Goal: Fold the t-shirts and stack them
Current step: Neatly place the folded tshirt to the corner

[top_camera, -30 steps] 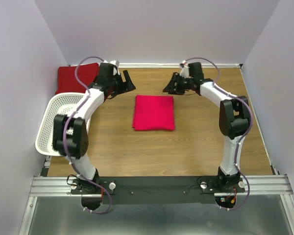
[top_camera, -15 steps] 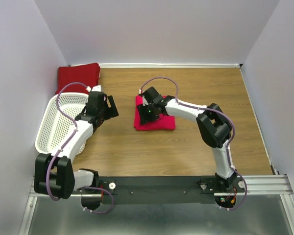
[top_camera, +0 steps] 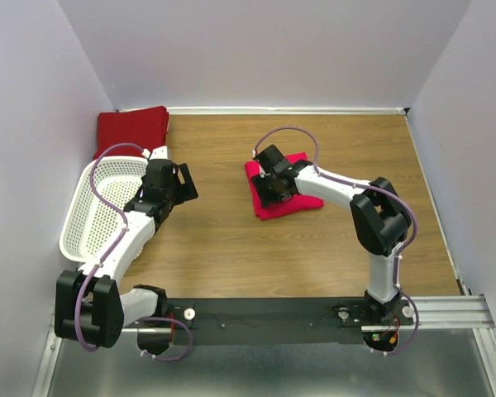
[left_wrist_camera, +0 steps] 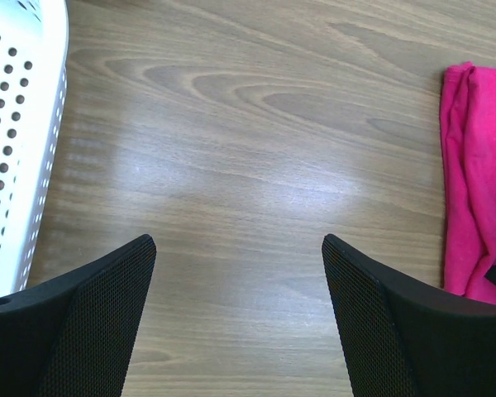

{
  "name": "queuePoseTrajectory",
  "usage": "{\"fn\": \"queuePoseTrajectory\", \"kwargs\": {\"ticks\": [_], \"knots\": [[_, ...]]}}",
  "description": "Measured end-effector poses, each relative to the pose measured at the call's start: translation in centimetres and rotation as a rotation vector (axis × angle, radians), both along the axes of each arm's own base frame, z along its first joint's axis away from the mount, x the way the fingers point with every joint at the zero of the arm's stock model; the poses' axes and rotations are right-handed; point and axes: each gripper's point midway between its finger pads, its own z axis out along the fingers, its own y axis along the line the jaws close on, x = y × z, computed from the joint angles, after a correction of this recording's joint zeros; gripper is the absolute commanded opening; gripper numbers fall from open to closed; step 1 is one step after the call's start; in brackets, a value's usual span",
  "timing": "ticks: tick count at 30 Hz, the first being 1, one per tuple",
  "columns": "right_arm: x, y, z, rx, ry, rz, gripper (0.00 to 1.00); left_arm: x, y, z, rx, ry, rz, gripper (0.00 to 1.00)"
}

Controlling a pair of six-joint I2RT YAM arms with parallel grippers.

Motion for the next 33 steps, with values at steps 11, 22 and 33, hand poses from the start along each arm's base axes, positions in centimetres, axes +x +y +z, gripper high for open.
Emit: {"fn": "queuePoseTrajectory", "kwargs": {"ticks": [11,22,33], "knots": [[-2.2,3.7,1.0,-0.005,-0.026,0.024,0.68,0.2,-0.3,0.0,-0.009,-0.007,-0.009,0.9],[-2.7,3.6,-1.7,-0.1,-0.036,-0.053,0.57,0.2,-0.7,0.0,-0.023,-0.004,-0.027,0.9],[-1.9,2.4,-1.6,-0.177,-0.092,-0.084,0.0,0.2,-2.8,-0.7,-0.128,0.022,-0.08,0.89]]}}
